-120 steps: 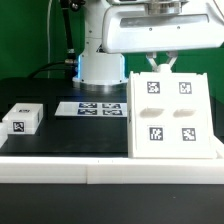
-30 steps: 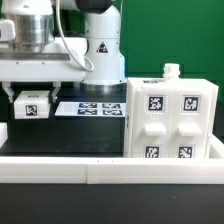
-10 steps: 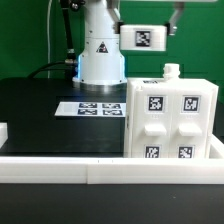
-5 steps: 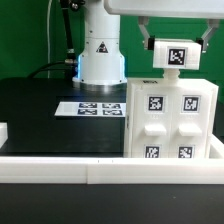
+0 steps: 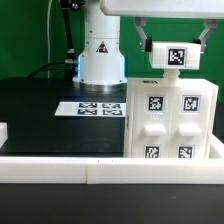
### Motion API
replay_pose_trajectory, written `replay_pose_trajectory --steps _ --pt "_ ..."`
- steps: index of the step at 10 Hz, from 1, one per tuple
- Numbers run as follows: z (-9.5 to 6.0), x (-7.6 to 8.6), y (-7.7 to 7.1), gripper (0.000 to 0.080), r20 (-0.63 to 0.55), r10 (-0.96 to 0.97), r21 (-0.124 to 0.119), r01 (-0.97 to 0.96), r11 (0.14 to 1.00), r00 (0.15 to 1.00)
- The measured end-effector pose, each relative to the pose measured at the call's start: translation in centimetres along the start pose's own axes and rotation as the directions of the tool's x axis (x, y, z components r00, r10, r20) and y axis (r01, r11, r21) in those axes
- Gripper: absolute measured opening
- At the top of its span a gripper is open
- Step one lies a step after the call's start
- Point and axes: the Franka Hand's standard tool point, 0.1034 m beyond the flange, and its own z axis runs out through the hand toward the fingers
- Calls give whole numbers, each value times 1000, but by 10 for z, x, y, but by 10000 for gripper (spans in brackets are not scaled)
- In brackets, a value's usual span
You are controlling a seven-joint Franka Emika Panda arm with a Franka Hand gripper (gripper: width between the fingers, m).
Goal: Assemble cabinet
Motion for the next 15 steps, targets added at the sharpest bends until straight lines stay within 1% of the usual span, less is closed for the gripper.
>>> replay_pose_trajectory --steps 1,4,5,7,8,13,15 --pt "3 2 1 563 3 -9 -2 9 1000 1000" --pt "13 3 3 563 11 -36 -7 36 999 999" --pt "15 5 4 563 -12 -37 -6 37 999 999" --pt "15 6 4 563 -71 -37 0 37 999 997" --pt "15 5 4 563 -83 -37 1 37 999 996" --pt "15 6 4 563 -83 -37 1 37 999 996" --pt "15 6 4 563 -83 -3 4 3 1000 997"
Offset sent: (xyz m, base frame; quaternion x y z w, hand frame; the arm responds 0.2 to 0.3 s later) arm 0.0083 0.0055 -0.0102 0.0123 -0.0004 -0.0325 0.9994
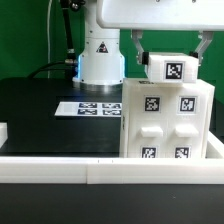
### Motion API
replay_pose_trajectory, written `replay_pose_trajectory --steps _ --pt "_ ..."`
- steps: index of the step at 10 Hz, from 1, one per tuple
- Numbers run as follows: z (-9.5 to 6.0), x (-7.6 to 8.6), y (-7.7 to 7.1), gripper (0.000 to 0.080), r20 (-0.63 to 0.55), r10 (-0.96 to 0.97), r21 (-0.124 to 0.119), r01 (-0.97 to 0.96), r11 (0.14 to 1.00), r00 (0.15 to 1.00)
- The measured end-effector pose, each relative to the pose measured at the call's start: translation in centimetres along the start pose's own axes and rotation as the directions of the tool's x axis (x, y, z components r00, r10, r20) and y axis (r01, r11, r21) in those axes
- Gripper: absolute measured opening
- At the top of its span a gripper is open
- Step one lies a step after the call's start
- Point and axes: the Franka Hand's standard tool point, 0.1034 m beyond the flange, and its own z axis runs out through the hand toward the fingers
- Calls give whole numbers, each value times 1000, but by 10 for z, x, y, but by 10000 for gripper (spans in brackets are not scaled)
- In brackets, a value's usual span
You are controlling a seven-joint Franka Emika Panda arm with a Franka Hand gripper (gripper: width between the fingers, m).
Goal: Assemble cabinet
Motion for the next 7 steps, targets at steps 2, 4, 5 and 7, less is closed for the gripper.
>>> replay_pose_trajectory --steps 2,4,5,7 --pt "0 0 0 563 0 37 2 -37 999 999" --pt "0 0 0 563 1 238 2 -238 971 971" --pt "0 0 -1 563 2 301 3 -301 954 954" --pt "1 0 -1 563 3 492 3 -492 870 870"
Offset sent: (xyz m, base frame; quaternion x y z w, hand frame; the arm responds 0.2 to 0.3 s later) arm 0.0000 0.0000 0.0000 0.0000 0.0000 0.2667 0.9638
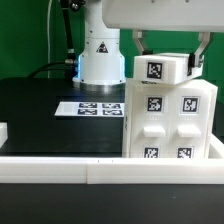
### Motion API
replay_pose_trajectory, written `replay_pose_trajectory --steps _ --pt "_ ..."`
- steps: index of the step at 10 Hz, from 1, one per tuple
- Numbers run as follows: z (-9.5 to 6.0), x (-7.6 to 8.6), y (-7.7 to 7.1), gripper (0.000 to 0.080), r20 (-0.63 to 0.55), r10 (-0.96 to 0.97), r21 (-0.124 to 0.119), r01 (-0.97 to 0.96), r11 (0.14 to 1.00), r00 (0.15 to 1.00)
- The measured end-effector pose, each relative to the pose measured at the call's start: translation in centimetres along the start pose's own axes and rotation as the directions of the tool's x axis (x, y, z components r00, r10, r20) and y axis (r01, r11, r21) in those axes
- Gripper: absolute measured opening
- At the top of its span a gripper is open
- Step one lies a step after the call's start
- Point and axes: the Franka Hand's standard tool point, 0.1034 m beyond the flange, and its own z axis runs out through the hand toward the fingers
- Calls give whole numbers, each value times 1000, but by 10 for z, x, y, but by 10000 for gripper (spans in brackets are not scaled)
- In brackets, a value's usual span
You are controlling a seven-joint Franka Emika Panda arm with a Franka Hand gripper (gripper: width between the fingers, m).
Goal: Assemble cabinet
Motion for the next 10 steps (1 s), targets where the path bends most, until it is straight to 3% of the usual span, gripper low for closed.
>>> replay_pose_trajectory --steps 2,4,6,10 --pt "0 -1 -1 563 5 180 4 -180 984 984" --pt "1 0 0 563 18 459 18 -459 888 888" --pt "1 0 -1 563 26 620 15 -620 784 784" --pt "1 -6 -8 563 40 885 2 -886 463 463"
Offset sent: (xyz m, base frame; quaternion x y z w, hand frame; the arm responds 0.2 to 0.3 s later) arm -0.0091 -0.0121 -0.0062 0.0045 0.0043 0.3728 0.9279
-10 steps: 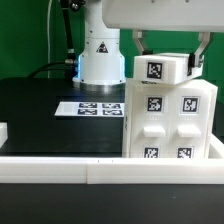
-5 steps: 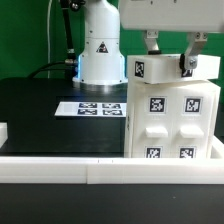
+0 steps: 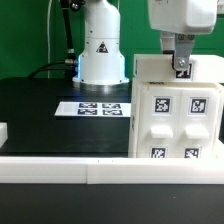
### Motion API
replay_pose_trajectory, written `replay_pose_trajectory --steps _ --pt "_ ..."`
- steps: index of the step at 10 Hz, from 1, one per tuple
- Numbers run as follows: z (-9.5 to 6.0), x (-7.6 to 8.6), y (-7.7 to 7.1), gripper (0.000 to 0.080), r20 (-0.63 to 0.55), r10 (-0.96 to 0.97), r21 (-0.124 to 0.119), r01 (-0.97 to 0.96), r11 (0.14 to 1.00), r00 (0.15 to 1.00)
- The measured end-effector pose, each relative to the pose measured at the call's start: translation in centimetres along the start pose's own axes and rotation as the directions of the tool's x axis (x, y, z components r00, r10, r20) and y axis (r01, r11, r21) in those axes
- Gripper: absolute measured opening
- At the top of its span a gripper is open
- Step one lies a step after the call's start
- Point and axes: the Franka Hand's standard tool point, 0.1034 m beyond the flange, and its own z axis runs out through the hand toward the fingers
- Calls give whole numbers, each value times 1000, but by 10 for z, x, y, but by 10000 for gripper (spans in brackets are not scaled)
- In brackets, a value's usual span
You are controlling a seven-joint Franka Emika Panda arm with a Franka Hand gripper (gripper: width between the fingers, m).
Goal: Assemble cabinet
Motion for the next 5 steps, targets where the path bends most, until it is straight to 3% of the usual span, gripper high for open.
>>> replay_pose_trajectory --steps 2,5 --pt "0 -5 1 563 23 190 -8 -190 982 981" --pt "1 -12 2 563 56 212 -19 -212 977 976"
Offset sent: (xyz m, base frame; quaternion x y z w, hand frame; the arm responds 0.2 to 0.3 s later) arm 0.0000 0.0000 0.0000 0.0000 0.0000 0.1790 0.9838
